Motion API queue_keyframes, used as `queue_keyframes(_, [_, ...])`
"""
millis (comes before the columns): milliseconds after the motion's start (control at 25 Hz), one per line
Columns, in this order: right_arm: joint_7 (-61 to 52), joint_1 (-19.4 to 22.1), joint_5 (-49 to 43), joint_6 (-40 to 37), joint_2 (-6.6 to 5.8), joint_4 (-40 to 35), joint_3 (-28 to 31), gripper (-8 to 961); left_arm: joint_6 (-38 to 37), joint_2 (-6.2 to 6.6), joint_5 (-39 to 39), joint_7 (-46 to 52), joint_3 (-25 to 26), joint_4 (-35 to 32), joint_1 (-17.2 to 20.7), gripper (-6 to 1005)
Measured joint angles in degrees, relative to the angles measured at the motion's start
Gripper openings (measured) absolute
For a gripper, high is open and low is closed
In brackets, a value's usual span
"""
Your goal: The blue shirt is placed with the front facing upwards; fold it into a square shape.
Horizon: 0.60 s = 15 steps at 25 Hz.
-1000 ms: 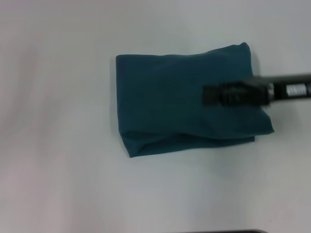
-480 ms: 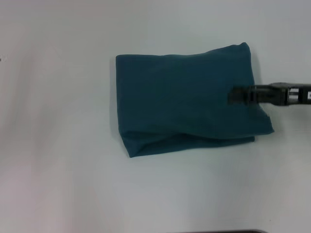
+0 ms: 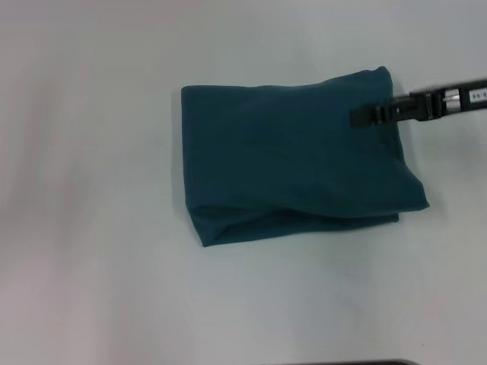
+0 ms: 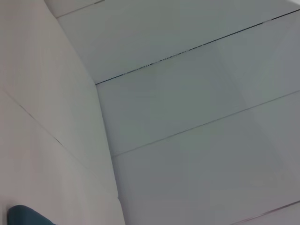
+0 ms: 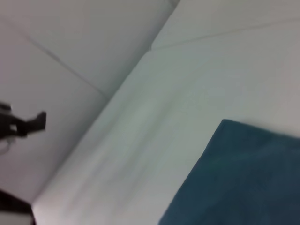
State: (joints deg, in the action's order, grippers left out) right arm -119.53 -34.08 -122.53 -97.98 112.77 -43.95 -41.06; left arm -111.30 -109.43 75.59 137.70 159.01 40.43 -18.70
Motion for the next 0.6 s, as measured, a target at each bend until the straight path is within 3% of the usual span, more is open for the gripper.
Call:
queue_keyframes(200, [4.69, -2.54, -5.62, -0.84, 0.30, -3.49, -2.51, 594, 0.31, 0.09, 0.17, -0.01, 0.05, -0.42, -0.14, 962])
queue_keyframes(440, [-0.98, -3.71, -9.02, -3.83, -0.22, -0.15, -3.49, 589, 0.32, 0.08, 0.02, 0.13, 0.06, -0.53, -0.53, 962])
queue_keyframes(600, [-5.36, -2.53, -8.90, -3.76, -0.41, -0.10, -3.42, 442, 0.55, 0.04, -0.01, 0.24, -0.15, -0.53, -1.11, 962])
